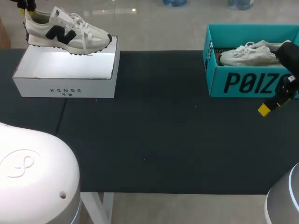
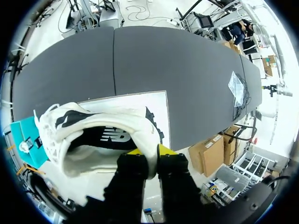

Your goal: Take the shoe out of the shoebox, open the shoe tongue, remove and reinsert the insole, then place the shoe into the shoebox

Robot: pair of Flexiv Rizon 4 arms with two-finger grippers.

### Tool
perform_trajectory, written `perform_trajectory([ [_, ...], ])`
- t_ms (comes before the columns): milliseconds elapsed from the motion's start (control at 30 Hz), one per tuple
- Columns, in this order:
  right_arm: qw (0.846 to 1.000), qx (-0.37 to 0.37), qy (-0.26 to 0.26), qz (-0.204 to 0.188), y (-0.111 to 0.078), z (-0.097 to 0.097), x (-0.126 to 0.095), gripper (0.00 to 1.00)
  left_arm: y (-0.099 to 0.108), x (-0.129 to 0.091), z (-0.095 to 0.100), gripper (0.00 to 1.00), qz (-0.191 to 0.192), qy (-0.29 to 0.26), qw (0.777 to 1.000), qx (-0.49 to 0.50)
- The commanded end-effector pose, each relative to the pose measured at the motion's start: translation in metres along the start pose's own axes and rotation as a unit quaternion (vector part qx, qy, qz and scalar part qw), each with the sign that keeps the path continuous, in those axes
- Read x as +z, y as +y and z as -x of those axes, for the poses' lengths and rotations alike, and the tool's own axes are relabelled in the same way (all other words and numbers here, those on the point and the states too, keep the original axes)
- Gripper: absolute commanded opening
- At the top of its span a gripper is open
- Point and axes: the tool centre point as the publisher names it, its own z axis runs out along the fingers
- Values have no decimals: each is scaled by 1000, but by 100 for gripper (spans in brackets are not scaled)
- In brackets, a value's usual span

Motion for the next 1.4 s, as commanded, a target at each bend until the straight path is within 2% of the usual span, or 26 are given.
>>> perform_trajectory([
  [33,1000,1,0,-1,1,0,1,100,8,11,-11,0,-15,-6,1000,-6],
  [167,1000,1,0,-1,1,0,1,100,8,19,-20,0,-26,-7,1000,-16],
  [367,1000,1,0,-1,1,0,1,100,4,22,-23,0,-44,-6,999,-22],
  [1000,1000,1,0,-1,1,0,1,100,3,22,-24,0,-44,0,998,-33],
  [1400,1000,1,0,-1,1,0,1,100,-38,28,-24,0,-41,-10,999,-22],
])
